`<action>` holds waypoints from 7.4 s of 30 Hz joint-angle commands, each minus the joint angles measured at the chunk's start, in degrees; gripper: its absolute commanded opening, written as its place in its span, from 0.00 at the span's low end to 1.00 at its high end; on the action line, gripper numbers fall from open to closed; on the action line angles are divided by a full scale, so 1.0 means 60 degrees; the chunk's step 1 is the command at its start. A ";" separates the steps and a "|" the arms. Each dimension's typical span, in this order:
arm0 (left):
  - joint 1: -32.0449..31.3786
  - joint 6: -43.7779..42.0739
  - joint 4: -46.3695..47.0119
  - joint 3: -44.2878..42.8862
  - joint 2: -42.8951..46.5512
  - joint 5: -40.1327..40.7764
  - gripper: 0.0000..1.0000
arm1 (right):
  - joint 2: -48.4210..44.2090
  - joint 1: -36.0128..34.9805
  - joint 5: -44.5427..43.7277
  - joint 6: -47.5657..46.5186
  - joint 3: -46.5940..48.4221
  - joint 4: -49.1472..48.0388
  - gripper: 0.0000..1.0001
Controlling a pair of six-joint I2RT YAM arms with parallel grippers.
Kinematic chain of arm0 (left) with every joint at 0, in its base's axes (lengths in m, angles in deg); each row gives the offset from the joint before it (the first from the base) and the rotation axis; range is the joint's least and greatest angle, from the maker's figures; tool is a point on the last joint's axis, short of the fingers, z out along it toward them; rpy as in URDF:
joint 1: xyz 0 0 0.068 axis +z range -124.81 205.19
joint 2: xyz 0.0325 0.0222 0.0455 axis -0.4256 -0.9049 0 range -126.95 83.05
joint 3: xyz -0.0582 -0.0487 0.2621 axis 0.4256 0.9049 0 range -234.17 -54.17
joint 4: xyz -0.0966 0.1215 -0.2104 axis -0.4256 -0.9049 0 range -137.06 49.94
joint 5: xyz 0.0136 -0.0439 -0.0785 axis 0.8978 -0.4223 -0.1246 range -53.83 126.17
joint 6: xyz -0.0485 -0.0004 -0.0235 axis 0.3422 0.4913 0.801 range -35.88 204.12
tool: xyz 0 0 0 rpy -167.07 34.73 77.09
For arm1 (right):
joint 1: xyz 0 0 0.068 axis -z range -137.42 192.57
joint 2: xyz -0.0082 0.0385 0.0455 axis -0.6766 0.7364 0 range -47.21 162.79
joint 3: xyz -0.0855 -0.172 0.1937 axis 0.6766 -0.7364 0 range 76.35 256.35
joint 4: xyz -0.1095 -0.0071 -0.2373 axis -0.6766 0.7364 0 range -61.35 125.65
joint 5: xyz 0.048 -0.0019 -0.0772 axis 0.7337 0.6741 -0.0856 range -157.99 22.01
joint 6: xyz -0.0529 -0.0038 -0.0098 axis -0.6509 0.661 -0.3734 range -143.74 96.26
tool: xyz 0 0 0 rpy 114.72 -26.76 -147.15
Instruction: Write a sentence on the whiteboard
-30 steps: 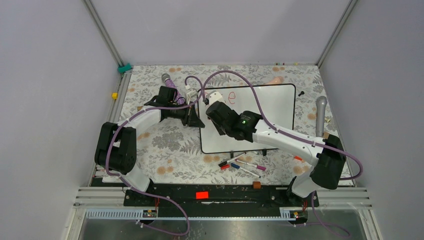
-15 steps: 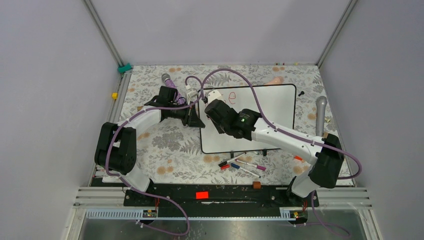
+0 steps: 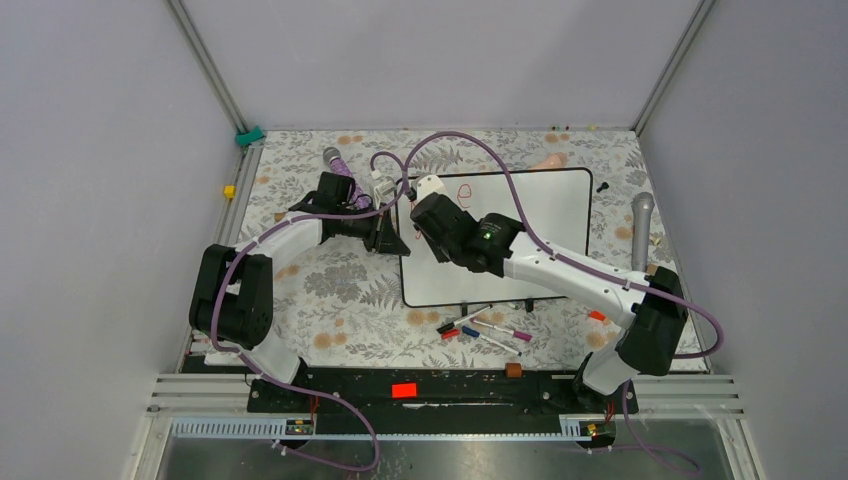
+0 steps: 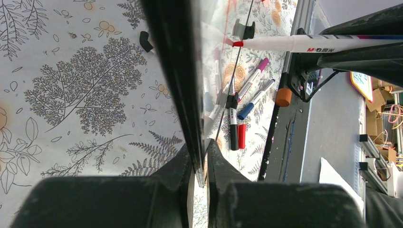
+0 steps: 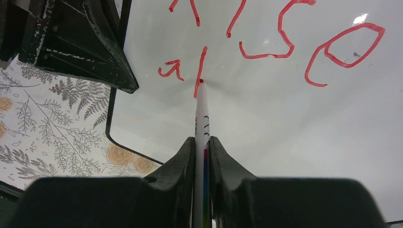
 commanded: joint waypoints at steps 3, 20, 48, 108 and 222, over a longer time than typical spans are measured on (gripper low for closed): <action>-0.0419 -0.0917 -0.0595 0.0082 0.0019 0.1355 0.00 | -0.0386 0.0266 -0.0404 0.0155 -0.0359 -0.0105 0.00; -0.0411 -0.0916 -0.0567 0.0075 0.0076 0.1334 0.00 | -0.0230 0.0263 0.0379 0.0582 -0.0399 0.0012 0.00; -0.0395 -0.0900 -0.0525 0.0363 0.0122 0.1348 0.00 | -0.2311 0.1101 0.2086 0.0317 -0.0311 0.0289 0.00; -0.0074 -0.0814 -0.0494 0.0522 0.0166 0.1023 0.00 | -0.1339 0.0969 0.1139 0.1088 -0.0475 -0.0488 0.00; -0.0076 -0.0920 -0.0624 0.0406 0.0060 0.1111 0.00 | -0.1317 0.1058 0.1354 0.0978 0.0138 0.0472 0.00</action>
